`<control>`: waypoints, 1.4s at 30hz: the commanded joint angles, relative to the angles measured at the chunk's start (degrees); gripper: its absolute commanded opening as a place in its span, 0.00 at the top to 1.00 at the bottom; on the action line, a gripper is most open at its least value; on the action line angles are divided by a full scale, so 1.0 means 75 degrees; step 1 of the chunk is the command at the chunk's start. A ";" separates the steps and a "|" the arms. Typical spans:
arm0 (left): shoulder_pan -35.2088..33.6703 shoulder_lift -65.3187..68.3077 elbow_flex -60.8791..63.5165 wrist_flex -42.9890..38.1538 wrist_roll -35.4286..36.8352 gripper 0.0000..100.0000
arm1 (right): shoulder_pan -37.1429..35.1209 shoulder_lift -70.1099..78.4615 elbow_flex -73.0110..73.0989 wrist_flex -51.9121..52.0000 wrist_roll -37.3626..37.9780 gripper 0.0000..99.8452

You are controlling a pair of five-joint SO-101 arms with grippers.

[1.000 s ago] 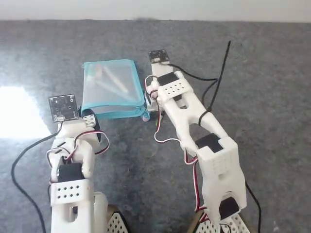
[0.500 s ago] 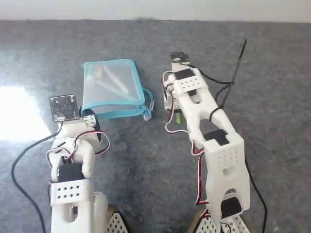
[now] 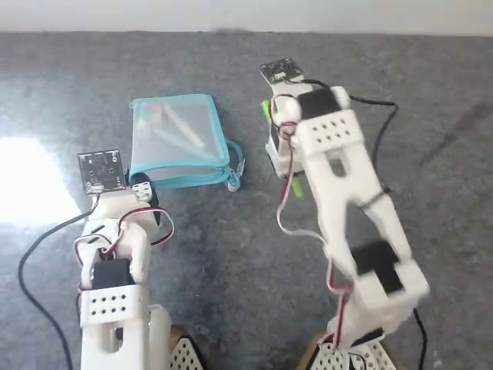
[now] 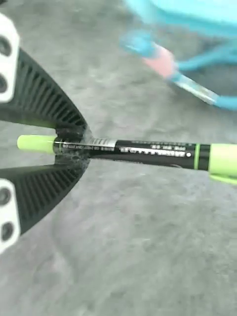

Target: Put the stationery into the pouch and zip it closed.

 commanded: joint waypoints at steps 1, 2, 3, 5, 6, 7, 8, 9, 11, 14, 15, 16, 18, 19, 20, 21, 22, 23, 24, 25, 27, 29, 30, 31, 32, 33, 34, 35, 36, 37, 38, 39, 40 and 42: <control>0.0305 -0.0012 -0.0287 -0.0105 -0.0035 0.99 | -0.0240 -0.1682 0.0610 0.0428 0.0727 0.99; 0.0422 -0.0012 -0.0252 -0.0105 -0.0152 0.99 | -0.0369 -0.2022 0.0926 0.0322 0.0750 0.99; 0.0492 -0.0012 -0.0193 -0.0117 -0.0234 0.99 | -0.0510 -0.2362 0.1325 0.0193 0.0762 0.99; 0.0527 -0.0012 -0.0170 -0.0129 -0.0281 0.99 | -0.0990 -0.3089 0.2204 -0.0123 0.0774 0.99; 0.0539 -0.0012 -0.0170 -0.0129 -0.0281 0.99 | -0.1295 -0.3487 0.2708 -0.0322 0.0821 0.99; 0.0539 -0.0012 -0.0158 -0.0129 -0.0293 0.99 | -0.1623 -0.3874 0.3200 -0.0557 0.0926 0.99; 0.0551 -0.0012 -0.0158 -0.0129 -0.0305 0.99 | -0.1987 -0.4249 0.3669 -0.0826 0.0985 0.99; 0.0563 -0.0012 -0.0158 -0.0129 -0.0305 0.99 | -0.2292 -0.4566 0.4079 -0.1084 0.1008 0.99; 0.0563 -0.0012 -0.0158 -0.0129 -0.0305 0.99 | -0.2678 -0.5058 0.4653 -0.1541 0.1008 0.99; 0.0574 -0.0012 -0.0147 -0.0129 -0.0305 0.99 | -0.2807 -0.5034 0.4829 -0.1811 0.0996 0.99; 0.0574 -0.0012 -0.0147 -0.0129 -0.0305 0.99 | -0.2807 -0.4905 0.4818 -0.1834 0.0996 0.99; 0.0574 -0.0012 -0.0147 -0.0129 -0.0305 0.99 | -0.2819 -0.4706 0.4771 -0.1846 0.0996 0.99; 0.0574 -0.0012 -0.0147 -0.0129 -0.0305 0.99 | -0.2831 -0.4214 0.4618 -0.1823 0.0985 0.99; 0.0574 -0.0012 -0.0147 -0.0129 -0.0305 0.99 | -0.2831 -0.3944 0.4513 -0.1799 0.0985 0.99; 0.0574 -0.0012 -0.0147 -0.0129 -0.0305 0.99 | -0.2831 -0.3710 0.4407 -0.1776 0.0973 0.99; 0.0574 -0.0012 -0.0147 -0.0129 -0.0305 0.99 | -0.2831 -0.3475 0.4302 -0.1764 0.0973 0.99; 0.0574 -0.0012 -0.0147 -0.0129 -0.0305 0.99 | -0.2831 -0.3276 0.4185 -0.1764 0.0973 0.99; 0.0574 -0.0012 -0.0147 -0.0129 -0.0305 0.99 | -0.2831 -0.3065 0.4067 -0.1764 0.0973 0.99; 0.0574 -0.0012 -0.0147 -0.0129 -0.0305 0.99 | -0.2831 -0.2866 0.3915 -0.1764 0.0973 0.99; 0.0574 -0.0012 -0.0147 -0.0129 -0.0305 0.99 | -0.2831 -0.2690 0.3774 -0.1764 0.0973 0.99; 0.0574 -0.0012 -0.0147 -0.0129 -0.0305 0.99 | -0.2807 -0.2374 0.3434 -0.1752 0.0973 0.99; 0.0574 -0.0012 -0.0147 -0.0129 -0.0305 0.99 | -0.2796 -0.2092 0.3036 -0.1729 0.0961 0.99; 0.0586 -0.0012 -0.0147 -0.0129 -0.0305 0.99 | -0.2796 -0.1952 0.2790 -0.1694 0.0891 0.99; 0.0645 -0.0012 -0.0135 -0.0129 -0.0316 0.99 | -0.2796 -0.1788 0.2520 -0.1659 0.0797 0.99; 0.0715 -0.0012 -0.0135 -0.0105 -0.0316 0.99 | -0.2796 -0.1612 0.2215 -0.1588 0.0750 0.99; 0.0785 -0.0012 -0.0135 -0.0105 -0.0316 0.99 | -0.2784 -0.1401 0.1899 -0.1541 0.0715 0.99; 0.0832 -0.0012 -0.0111 -0.0105 -0.0316 0.99 | -0.2784 -0.1190 0.1547 -0.1483 0.0703 0.99; 0.0867 -0.0012 -0.0064 -0.0117 -0.0316 0.99 | -0.2784 -0.0944 0.1172 -0.1401 0.0680 0.99; 0.0867 -0.0012 -0.0053 -0.0117 -0.0328 0.99 | -0.2784 -0.0697 0.0785 -0.1307 0.0668 0.99; 0.0867 -0.0012 -0.0053 -0.0129 -0.0328 0.99 | -0.2784 -0.0416 0.0399 -0.1201 0.0668 0.99; 0.0867 -0.0012 -0.0053 -0.0129 -0.0328 0.99 | -0.2784 -0.0147 -0.0023 -0.1096 0.0668 0.99; 0.0867 -0.0012 -0.0053 -0.0129 -0.0328 0.99 | -0.2784 0.0123 -0.0422 -0.0979 0.0656 0.99; 0.0867 -0.0012 -0.0053 -0.0129 -0.0328 0.99 | -0.2784 0.0393 -0.0832 -0.0885 0.0633 0.99; 0.0867 -0.0012 -0.0053 -0.0129 -0.0328 0.99 | -0.2690 0.0920 -0.1676 -0.0662 0.0363 0.99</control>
